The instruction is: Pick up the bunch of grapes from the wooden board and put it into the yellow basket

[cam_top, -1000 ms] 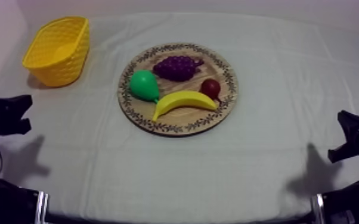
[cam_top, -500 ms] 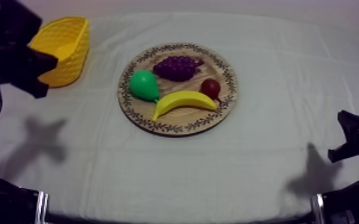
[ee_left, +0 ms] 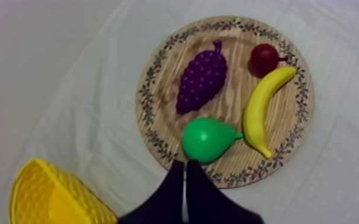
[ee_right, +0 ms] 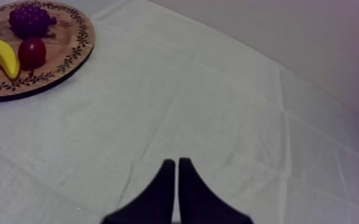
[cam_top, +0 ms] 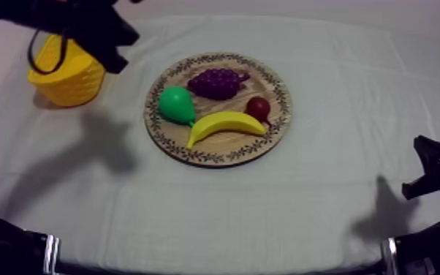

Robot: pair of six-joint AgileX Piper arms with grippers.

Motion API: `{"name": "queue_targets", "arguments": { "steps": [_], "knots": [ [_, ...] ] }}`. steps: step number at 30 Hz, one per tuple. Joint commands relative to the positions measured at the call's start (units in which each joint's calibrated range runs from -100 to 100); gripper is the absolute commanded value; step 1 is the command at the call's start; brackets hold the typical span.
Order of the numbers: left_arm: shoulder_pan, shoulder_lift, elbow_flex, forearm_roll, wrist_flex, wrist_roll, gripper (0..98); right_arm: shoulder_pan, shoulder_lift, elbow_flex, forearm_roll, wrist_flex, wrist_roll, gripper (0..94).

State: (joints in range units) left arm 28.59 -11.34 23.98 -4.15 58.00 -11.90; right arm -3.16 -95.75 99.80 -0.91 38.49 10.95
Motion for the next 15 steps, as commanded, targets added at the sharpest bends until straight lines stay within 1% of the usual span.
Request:
{"name": "queue_targets", "arguments": {
  "steps": [1,9,15],
  "knots": [
    [0.86,6.83,-7.74,-0.04,2.73,-0.93,0.0,0.02,-0.01,-0.02,0.00,-0.03,0.02,0.3],
    [2.94,20.82,-24.70,-0.83,11.83,-3.95,0.0,0.02,-0.01,-0.02,0.00,-0.03,0.02,0.3],
    [3.19,28.72,-34.22,-0.50,16.47,-4.96,0.0,0.02,-0.01,-0.02,0.00,-0.03,0.02,0.3]
  ]
}}
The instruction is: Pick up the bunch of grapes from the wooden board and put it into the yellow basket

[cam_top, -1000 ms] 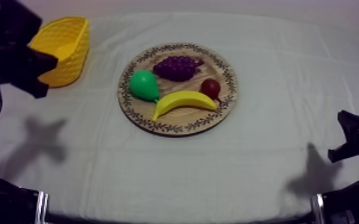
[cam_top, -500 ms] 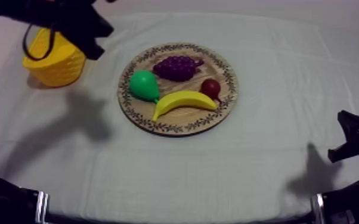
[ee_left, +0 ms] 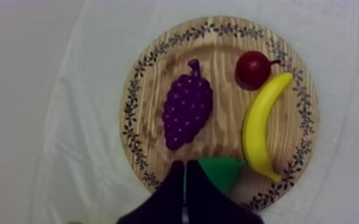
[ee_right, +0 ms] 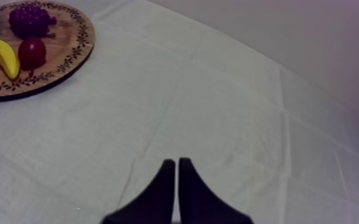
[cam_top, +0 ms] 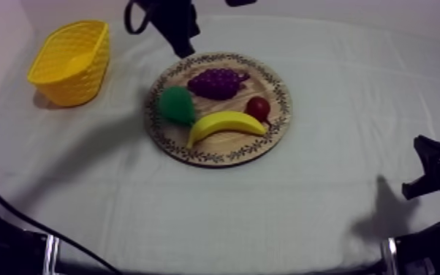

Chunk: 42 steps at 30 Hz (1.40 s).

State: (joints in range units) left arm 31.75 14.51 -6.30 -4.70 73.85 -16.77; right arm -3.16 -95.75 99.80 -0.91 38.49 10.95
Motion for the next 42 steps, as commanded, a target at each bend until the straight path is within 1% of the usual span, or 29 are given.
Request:
{"name": "queue_targets", "arguments": {
  "steps": [1,4,5,7,9,14,17,19,21,27,33,42],
  "knots": [
    [0.11,3.90,-5.05,0.08,1.09,-0.21,0.0,0.02,-0.01,-0.02,0.00,-0.03,0.02,0.3],
    [0.44,6.41,-7.56,0.12,1.92,-0.70,0.2,0.02,-0.01,-0.02,0.00,-0.03,0.02,0.3],
    [0.54,7.02,-8.16,0.09,2.08,-0.85,1.5,0.02,-0.01,-0.02,0.00,-0.03,0.02,0.3],
    [0.71,7.99,-9.08,-0.05,2.57,-1.00,7.2,0.02,-0.01,-0.02,0.00,-0.03,0.02,0.3],
    [0.73,8.76,-9.72,-0.15,3.24,-1.04,15.5,0.02,-0.01,-0.02,0.00,-0.03,0.02,0.3],
    [0.50,9.90,-9.76,-0.32,4.04,-1.05,41.3,0.02,-0.01,-0.02,0.00,-0.03,0.02,0.3],
    [0.66,10.22,-9.12,-0.86,4.35,-1.14,55.1,0.02,-0.01,-0.02,0.00,-0.03,0.02,0.3],
    [0.94,10.44,-8.71,-1.32,4.45,-1.16,62.2,0.02,-0.01,-0.02,0.00,-0.03,0.02,0.3],
    [1.26,10.74,-8.55,-1.73,4.50,-1.14,67.0,0.02,-0.01,-0.02,0.00,-0.03,0.02,0.3],
    [1.94,12.87,-9.41,-2.44,4.54,-1.19,74.7,0.02,-0.01,-0.02,0.00,-0.03,0.02,0.3],
    [1.39,17.65,-11.59,-2.70,4.63,-0.86,77.9,0.02,-0.01,-0.02,0.00,-0.03,0.02,0.3],
    [0.23,26.66,-18.55,-2.77,6.65,-0.25,81.8,-0.06,-0.01,-0.02,0.00,-0.03,0.02,0.3]
  ]
}}
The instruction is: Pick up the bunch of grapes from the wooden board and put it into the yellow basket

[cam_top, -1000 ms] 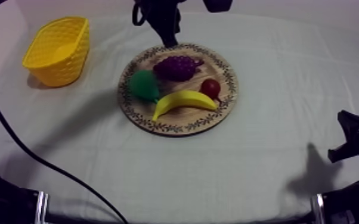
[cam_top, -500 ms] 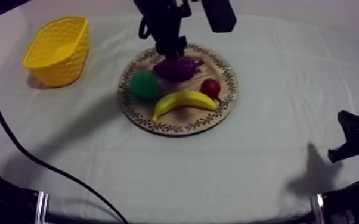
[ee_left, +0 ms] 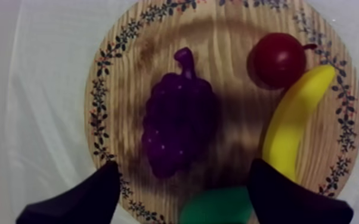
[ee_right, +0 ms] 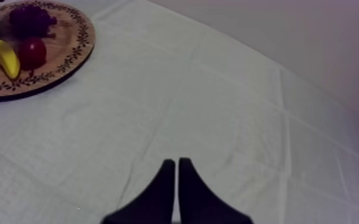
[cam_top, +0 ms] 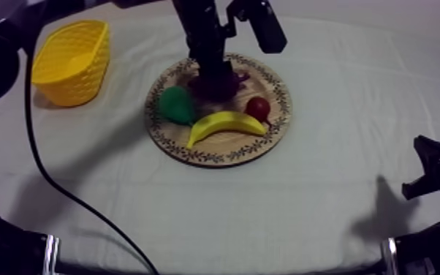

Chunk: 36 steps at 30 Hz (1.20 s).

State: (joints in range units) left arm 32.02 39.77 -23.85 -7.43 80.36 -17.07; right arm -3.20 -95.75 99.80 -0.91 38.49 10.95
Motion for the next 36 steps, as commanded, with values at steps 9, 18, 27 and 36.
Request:
{"name": "queue_targets", "arguments": {
  "steps": [9,18,27,36],
  "knots": [
    [0.05,7.25,-6.54,-0.19,1.59,0.73,83.6,-0.02,-0.01,-0.02,0.00,-0.03,0.02,0.3],
    [-0.51,11.65,-11.15,-0.25,4.45,0.85,86.0,-0.02,-0.01,-0.02,0.00,-0.03,0.02,0.3],
    [-0.87,15.78,-15.11,-0.65,6.50,1.19,88.0,-0.02,-0.01,-0.02,0.00,-0.03,0.02,0.3],
    [-0.97,19.27,-19.16,-1.19,9.00,1.66,82.6,-0.02,-0.01,-0.02,0.00,-0.03,0.02,0.3]
  ]
}}
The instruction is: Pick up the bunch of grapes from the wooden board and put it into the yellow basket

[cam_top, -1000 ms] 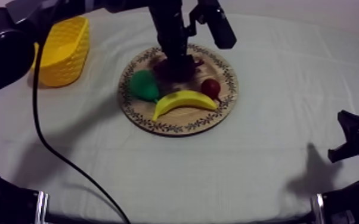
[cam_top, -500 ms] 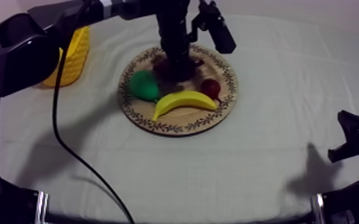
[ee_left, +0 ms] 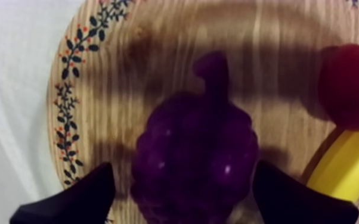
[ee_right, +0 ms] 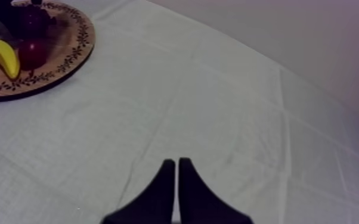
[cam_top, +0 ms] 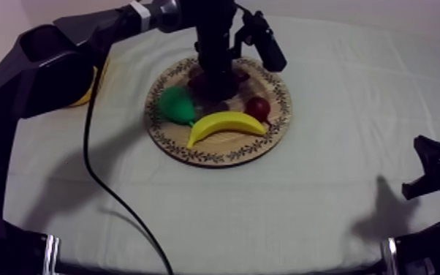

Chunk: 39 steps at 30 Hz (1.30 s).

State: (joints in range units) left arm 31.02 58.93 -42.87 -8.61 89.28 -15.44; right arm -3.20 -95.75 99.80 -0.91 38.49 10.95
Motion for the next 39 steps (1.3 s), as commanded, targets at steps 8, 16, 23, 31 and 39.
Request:
{"name": "queue_targets", "arguments": {
  "steps": [8,16,23,31,39],
  "knots": [
    [0.13,0.73,-0.66,-0.01,0.22,0.17,62.6,-0.02,-0.01,-0.02,0.00,-0.03,0.02,0.3],
    [0.31,-3.38,4.32,0.12,-2.46,0.55,57.4,-0.02,-0.01,-0.02,0.00,-0.03,0.02,0.3],
    [0.97,-12.73,10.97,-0.12,-4.68,1.08,55.9,-0.02,-0.01,-0.02,0.00,-0.03,0.02,0.3],
    [2.11,-22.77,15.69,-0.25,-1.77,2.06,56.6,-0.02,-0.01,-0.02,0.00,-0.03,0.02,0.3],
    [3.10,-29.83,19.45,-0.21,1.24,3.51,57.8,-0.02,-0.01,-0.02,0.00,-0.03,0.02,0.3]
  ]
}}
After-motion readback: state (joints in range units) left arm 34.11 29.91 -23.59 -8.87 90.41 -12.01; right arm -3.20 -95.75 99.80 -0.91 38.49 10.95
